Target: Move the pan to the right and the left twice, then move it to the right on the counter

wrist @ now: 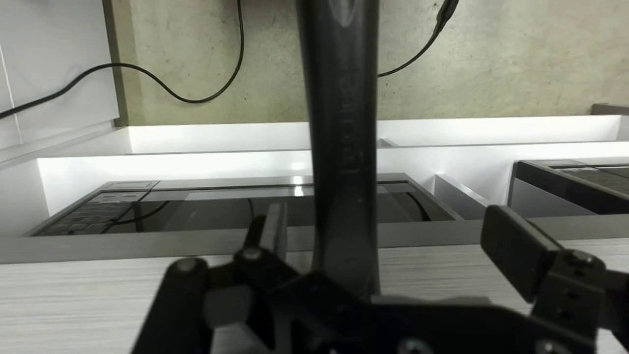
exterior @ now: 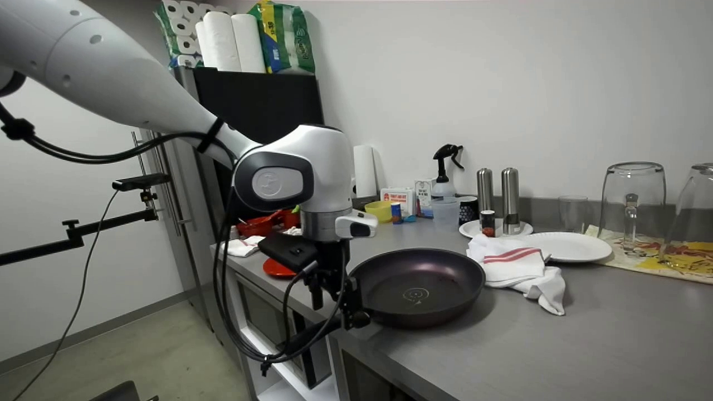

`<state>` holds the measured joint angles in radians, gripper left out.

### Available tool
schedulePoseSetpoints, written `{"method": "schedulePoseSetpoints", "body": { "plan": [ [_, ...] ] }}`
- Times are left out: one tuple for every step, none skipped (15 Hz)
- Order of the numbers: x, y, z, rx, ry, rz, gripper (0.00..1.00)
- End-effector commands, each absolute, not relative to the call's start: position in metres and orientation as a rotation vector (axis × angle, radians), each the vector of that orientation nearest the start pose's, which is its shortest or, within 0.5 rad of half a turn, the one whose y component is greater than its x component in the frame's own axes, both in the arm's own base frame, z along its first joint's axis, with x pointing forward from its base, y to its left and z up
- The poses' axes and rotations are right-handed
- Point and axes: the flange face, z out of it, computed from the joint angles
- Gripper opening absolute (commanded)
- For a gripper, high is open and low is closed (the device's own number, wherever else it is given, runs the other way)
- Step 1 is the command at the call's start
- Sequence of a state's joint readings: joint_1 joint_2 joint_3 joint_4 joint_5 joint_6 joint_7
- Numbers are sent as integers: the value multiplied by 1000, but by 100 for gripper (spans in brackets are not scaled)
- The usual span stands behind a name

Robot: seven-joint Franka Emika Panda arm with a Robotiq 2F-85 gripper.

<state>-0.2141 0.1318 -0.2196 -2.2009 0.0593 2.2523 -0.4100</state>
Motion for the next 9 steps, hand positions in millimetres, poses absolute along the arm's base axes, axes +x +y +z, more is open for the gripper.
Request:
{"method": "schedulePoseSetpoints", "body": {
  "plan": [
    [484, -217, 322, -3103, 24, 71, 100],
    [485, -216, 322, -3123, 9, 44, 100],
    [486, -215, 323, -3128, -6, 36, 100],
    [486, -214, 322, -3143, -28, 19, 100],
    [486, -213, 321, -3154, -45, 11, 100],
    [485, -213, 319, -3172, -63, 2, 100],
    [485, -213, 318, -3178, -75, 2, 100],
    [485, -213, 316, -3188, -86, -2, 100],
    [484, -212, 315, -3193, -92, -9, 100]
  ]
}}
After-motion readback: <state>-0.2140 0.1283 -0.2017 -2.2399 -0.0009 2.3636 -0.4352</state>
